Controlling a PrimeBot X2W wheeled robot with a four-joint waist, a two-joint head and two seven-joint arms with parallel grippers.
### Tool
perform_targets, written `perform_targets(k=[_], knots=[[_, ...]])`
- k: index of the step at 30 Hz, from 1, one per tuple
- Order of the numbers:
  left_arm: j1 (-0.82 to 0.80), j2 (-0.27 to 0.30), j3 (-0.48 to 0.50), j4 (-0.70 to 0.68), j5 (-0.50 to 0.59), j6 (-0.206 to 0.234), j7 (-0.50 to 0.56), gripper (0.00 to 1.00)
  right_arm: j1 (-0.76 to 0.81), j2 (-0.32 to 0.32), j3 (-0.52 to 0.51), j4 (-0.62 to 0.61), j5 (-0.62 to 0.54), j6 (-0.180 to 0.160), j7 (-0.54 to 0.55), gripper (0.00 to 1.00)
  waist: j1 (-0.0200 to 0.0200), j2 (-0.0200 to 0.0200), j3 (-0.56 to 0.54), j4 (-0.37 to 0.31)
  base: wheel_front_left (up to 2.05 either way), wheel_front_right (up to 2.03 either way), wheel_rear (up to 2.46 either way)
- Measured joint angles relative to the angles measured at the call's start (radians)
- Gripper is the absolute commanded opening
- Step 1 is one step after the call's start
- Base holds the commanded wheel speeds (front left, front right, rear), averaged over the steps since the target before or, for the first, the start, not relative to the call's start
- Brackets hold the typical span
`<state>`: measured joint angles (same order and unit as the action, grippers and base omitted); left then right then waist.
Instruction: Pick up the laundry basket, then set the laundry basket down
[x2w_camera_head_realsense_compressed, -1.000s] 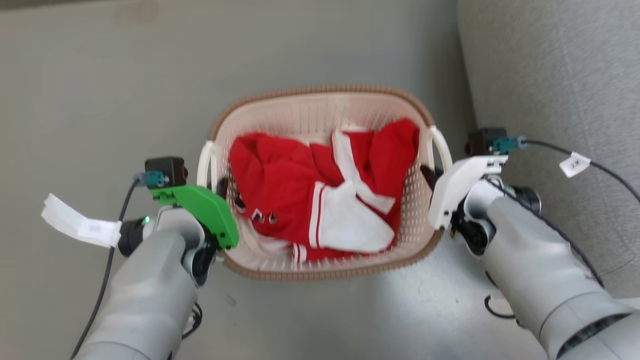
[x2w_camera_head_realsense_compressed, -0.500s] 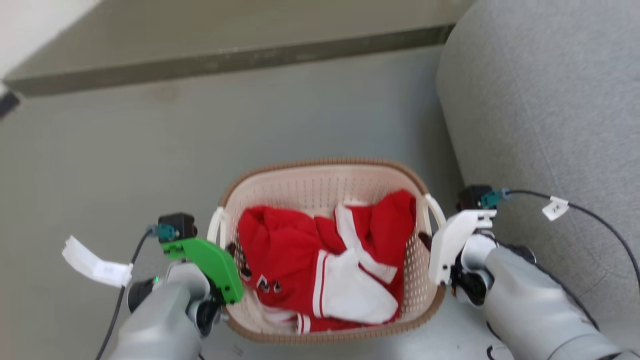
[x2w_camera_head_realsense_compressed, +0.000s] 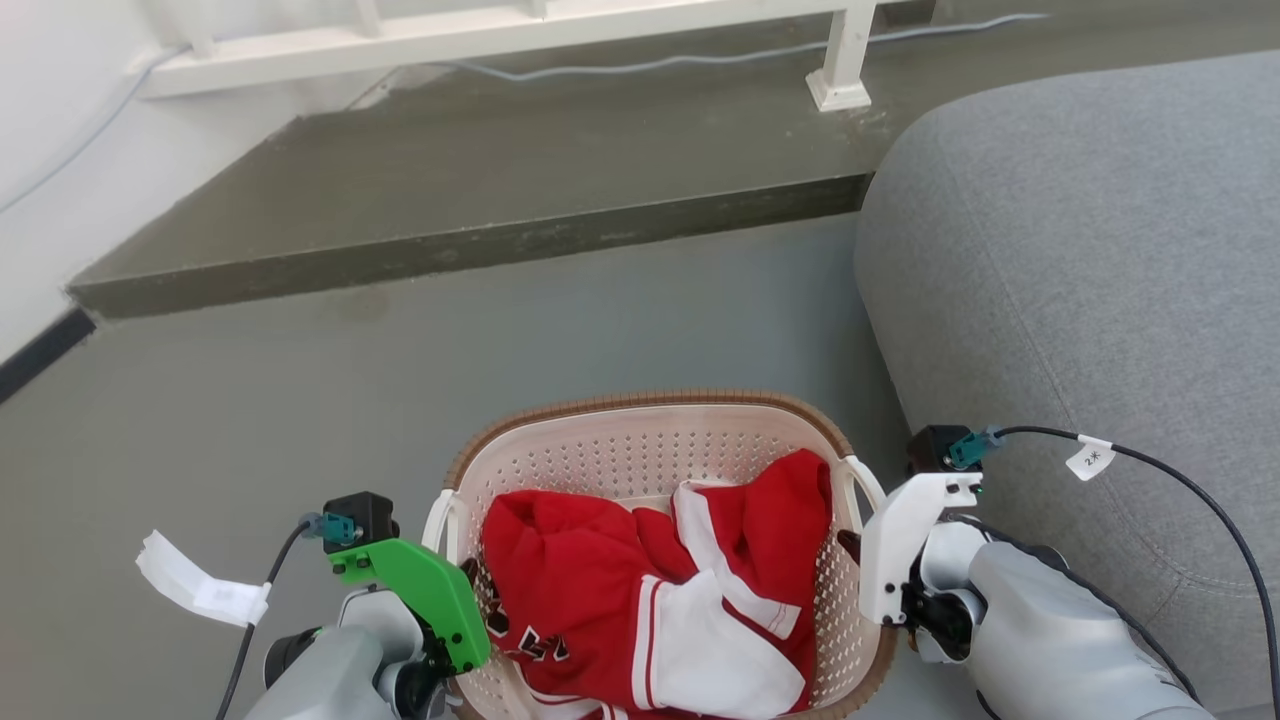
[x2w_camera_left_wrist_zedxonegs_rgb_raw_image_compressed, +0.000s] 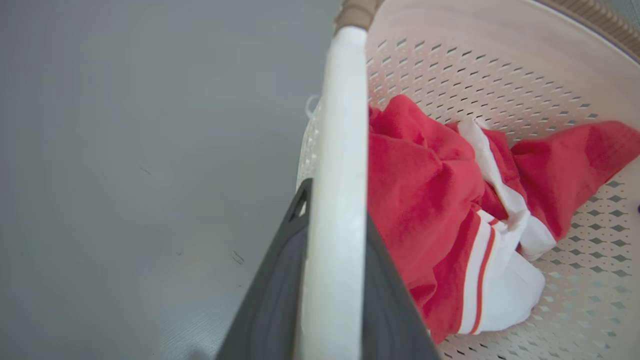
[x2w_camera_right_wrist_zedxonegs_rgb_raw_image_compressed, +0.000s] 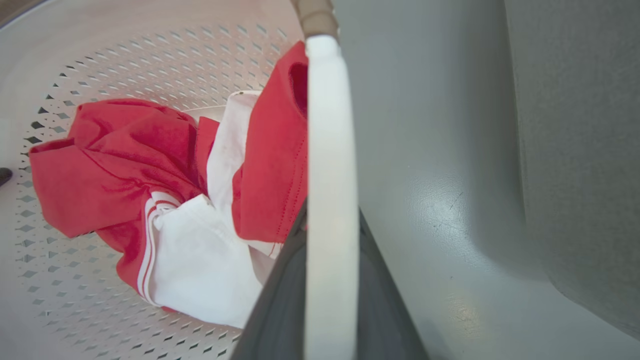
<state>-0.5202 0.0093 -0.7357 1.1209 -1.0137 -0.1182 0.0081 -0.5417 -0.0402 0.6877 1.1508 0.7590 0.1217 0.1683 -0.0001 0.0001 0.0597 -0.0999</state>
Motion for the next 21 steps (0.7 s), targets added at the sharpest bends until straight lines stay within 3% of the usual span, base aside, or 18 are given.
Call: perform_targets(k=[21], knots=[[0.003, 0.006, -0.038, -0.026, -0.034, 0.037, 0.010, 0.00, 0.000, -0.007, 0.021, -0.001, 0.033, 0.000, 0.017, 0.00, 0.0000, 0.0000, -0.024, -0.004, 0.00, 0.00, 0.00]])
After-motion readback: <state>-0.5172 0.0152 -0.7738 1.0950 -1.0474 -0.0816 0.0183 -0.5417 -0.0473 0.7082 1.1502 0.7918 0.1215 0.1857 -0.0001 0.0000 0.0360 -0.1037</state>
